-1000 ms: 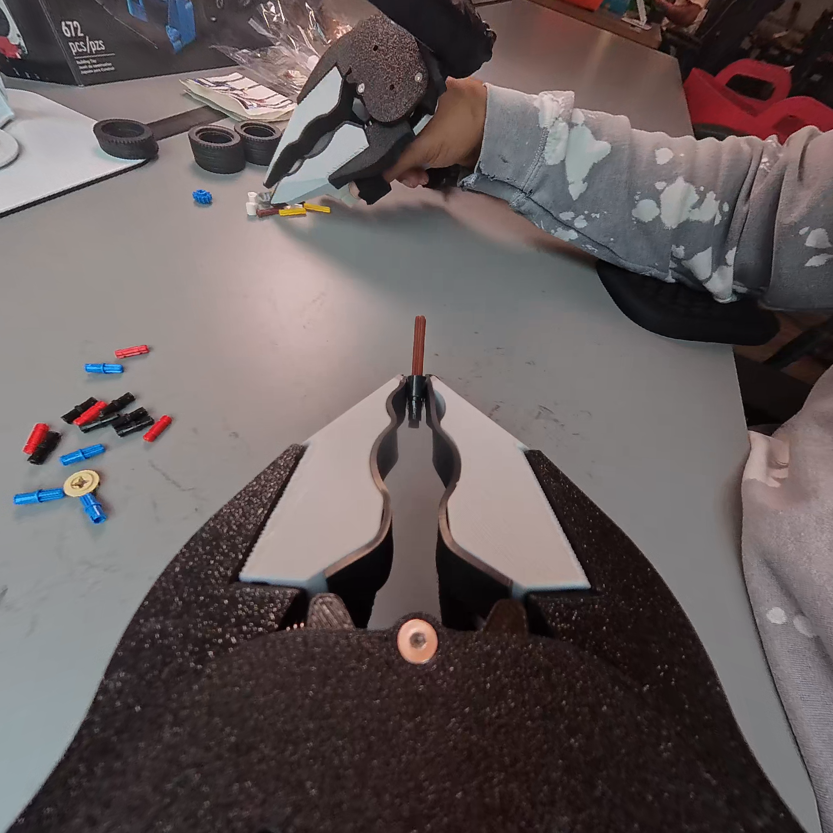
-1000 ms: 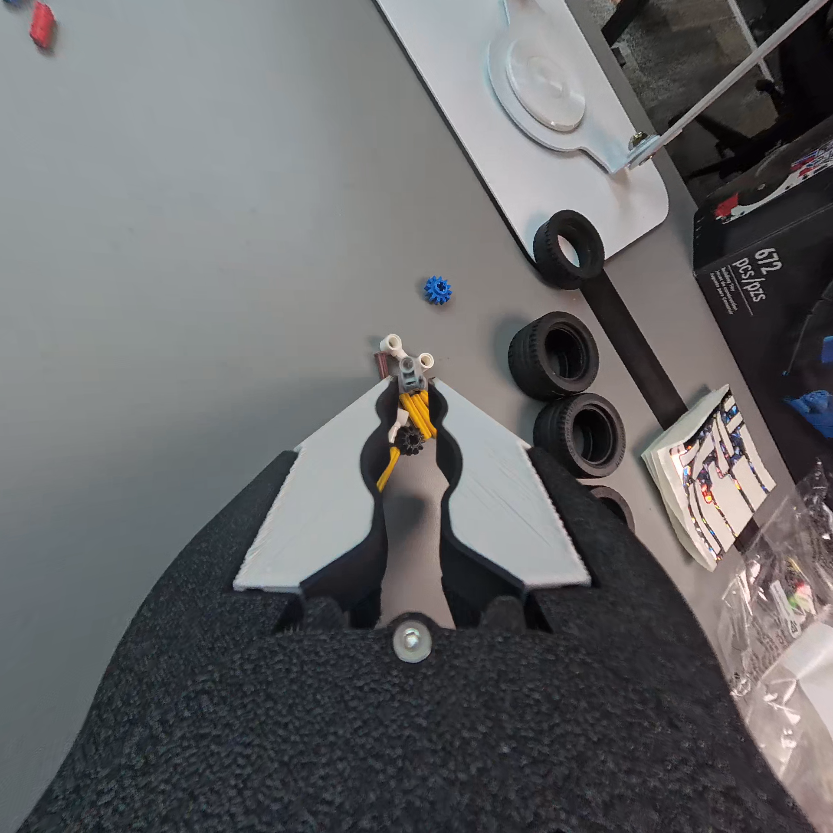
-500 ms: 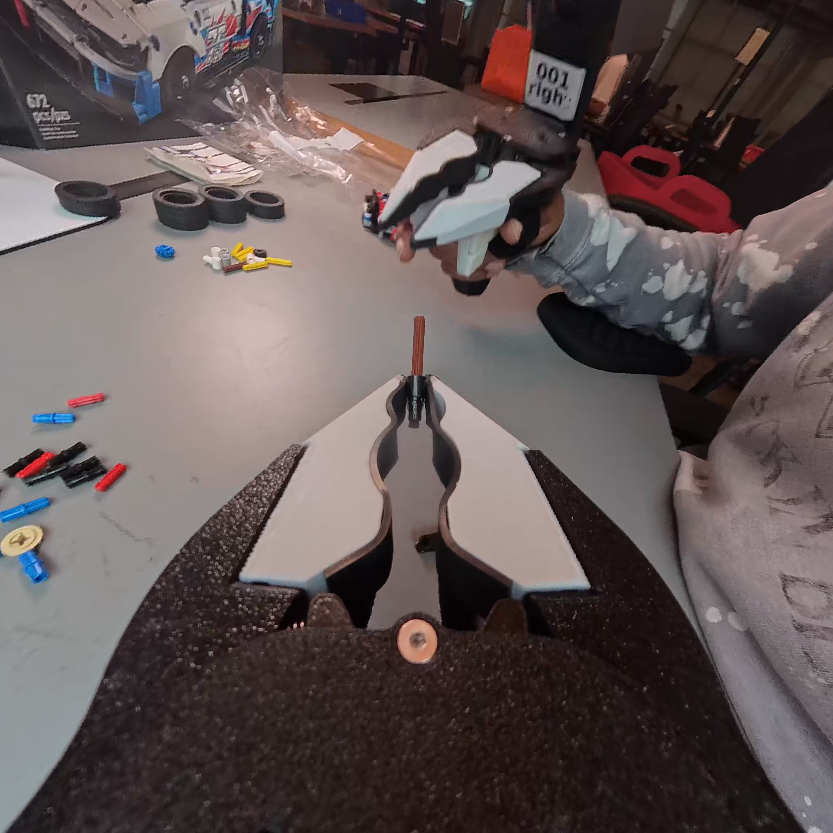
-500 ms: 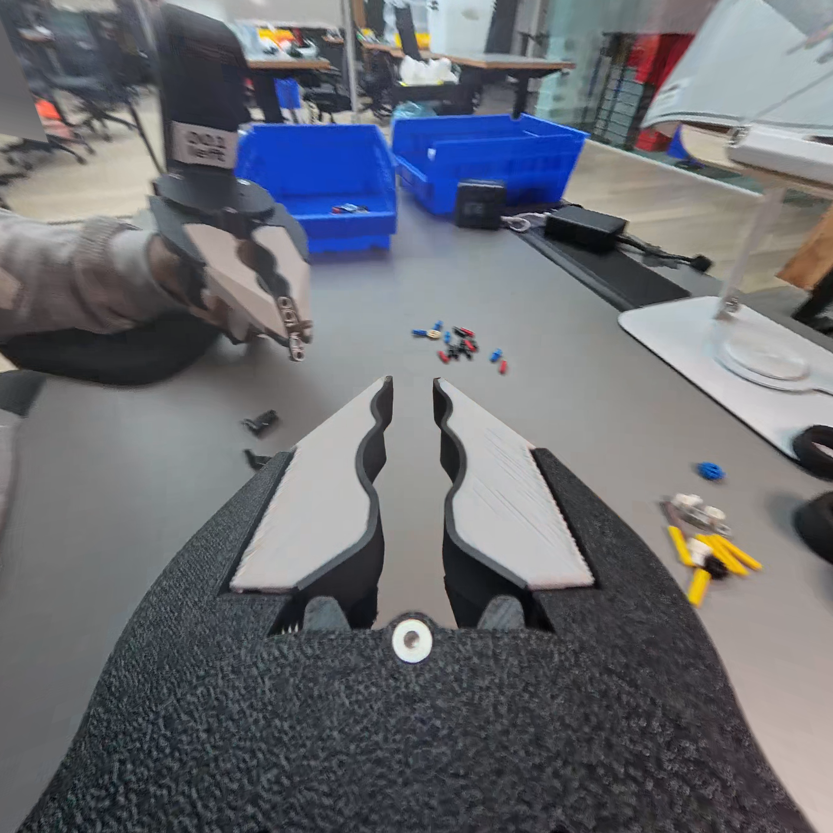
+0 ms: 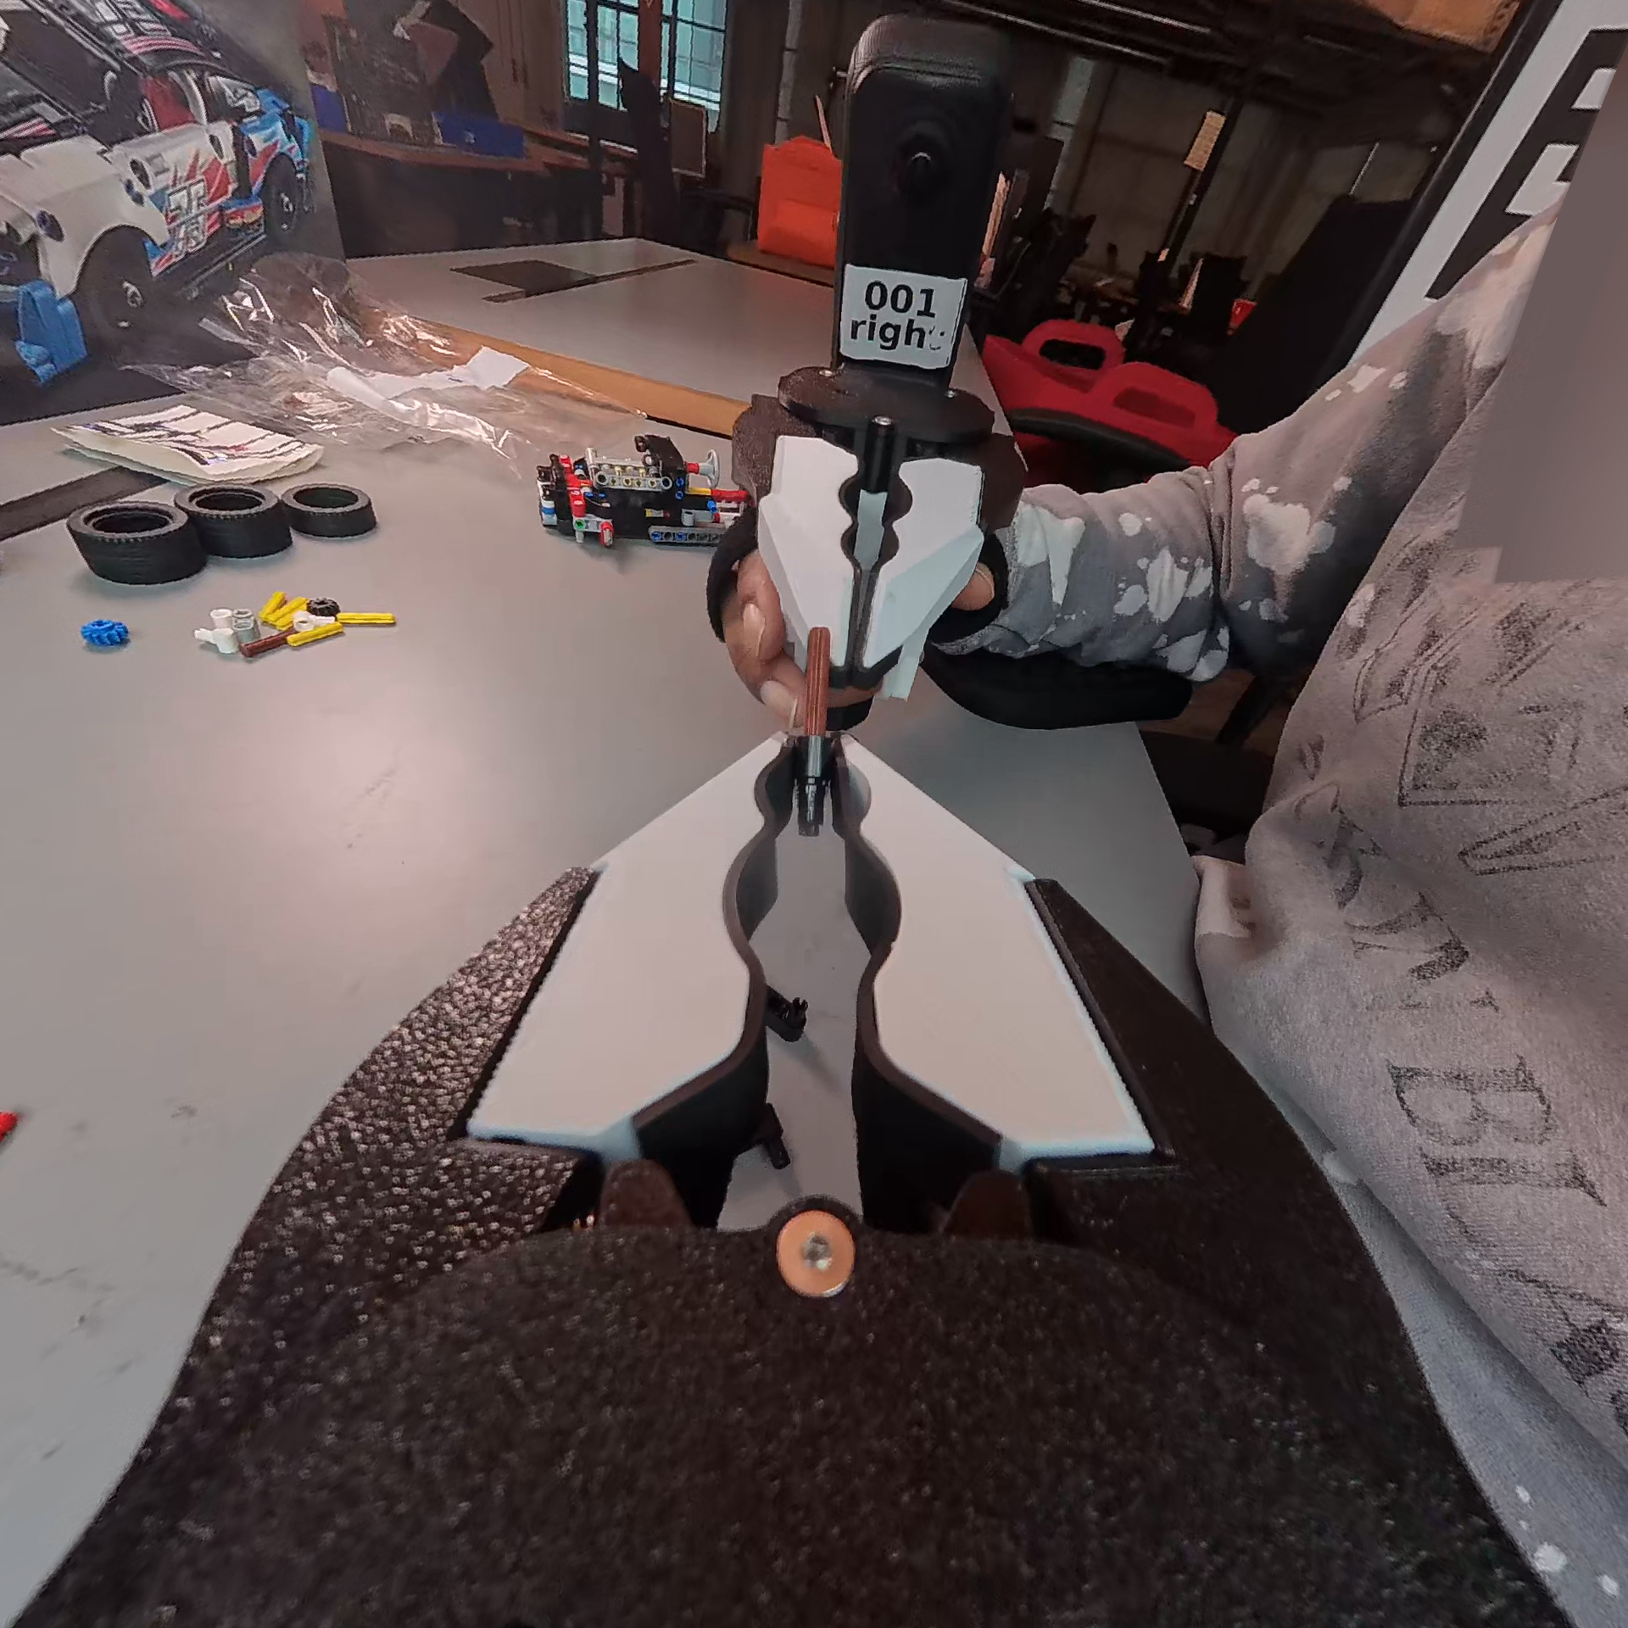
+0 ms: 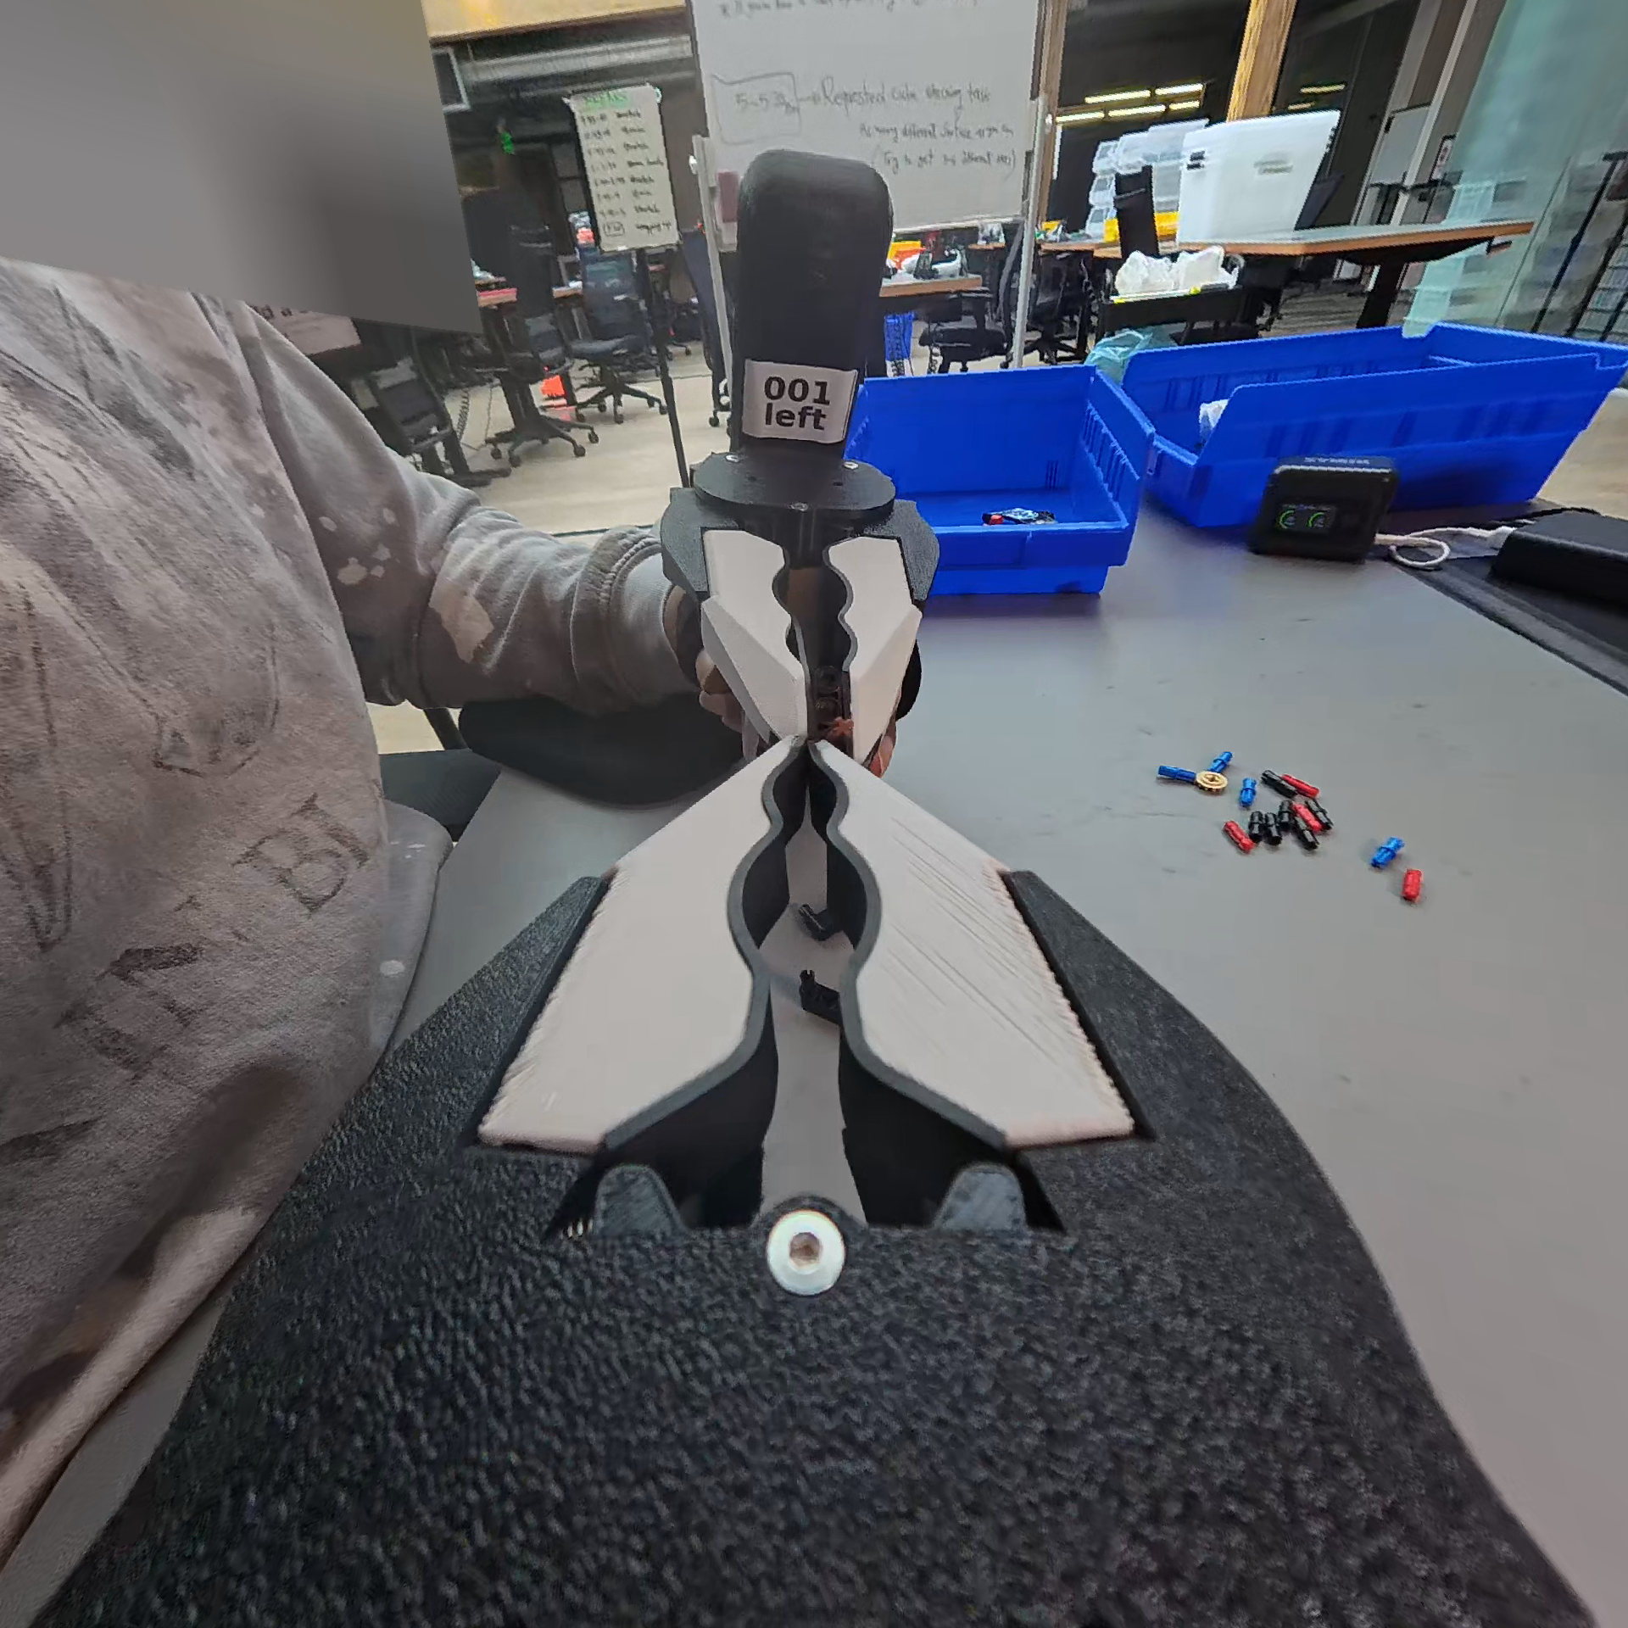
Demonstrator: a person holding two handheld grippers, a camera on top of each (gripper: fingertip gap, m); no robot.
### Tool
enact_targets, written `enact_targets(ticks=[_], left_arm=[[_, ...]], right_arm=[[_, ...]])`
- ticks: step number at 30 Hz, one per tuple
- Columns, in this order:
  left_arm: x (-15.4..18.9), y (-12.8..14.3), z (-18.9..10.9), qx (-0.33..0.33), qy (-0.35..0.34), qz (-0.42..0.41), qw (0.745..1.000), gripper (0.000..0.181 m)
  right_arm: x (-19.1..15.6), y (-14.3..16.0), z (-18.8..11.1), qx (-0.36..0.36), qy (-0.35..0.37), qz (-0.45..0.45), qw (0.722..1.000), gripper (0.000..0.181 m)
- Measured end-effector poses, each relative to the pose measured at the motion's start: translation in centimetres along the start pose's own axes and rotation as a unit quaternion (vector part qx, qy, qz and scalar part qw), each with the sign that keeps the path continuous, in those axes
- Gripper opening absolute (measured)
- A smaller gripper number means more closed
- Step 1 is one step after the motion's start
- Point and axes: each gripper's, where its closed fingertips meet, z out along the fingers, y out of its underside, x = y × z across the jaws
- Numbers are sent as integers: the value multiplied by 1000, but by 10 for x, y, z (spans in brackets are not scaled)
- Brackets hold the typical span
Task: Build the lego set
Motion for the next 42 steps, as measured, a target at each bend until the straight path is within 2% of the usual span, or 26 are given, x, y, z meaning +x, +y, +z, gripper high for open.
enact_targets(ticks=[5,7,9,12,13,16,24,26,27,31,37,42], left_arm=[[-2,1,0,-4,-5,-2,1000,7],[-2,1,0,-5,-5,-3,1000,7],[-3,1,0,-4,-6,-3,1000,7],[-1,2,1,-6,-3,-3,1000,7],[0,2,1,-6,-2,-1,1000,7],[2,1,2,-4,2,-2,1000,7],[-1,-1,0,1,-6,-6,1000,7],[-2,-1,0,0,-6,-7,1000,7],[-2,0,0,-1,-5,-7,1000,7],[-2,1,1,-7,-9,-2,1000,7],[-1,-1,-1,-4,-4,-4,1000,7],[-5,3,0,-11,-12,-12,1000,7]], right_arm=[[8,2,-4,-3,8,4,1000,0],[7,3,-3,2,4,9,1000,19],[4,4,0,3,-9,19,1000,24],[2,6,4,-1,-12,11,1000,2],[2,6,5,-1,-11,4,1000,0],[-2,4,5,1,-28,11,1000,0],[13,-4,-8,19,7,14,1000,0],[11,3,-3,0,4,17,1000,21],[9,7,0,-12,2,15,1000,22],[1,10,6,-11,-20,9,1000,0],[-1,4,3,5,-39,20,999,0],[7,3,-2,11,-26,28,999,0]])
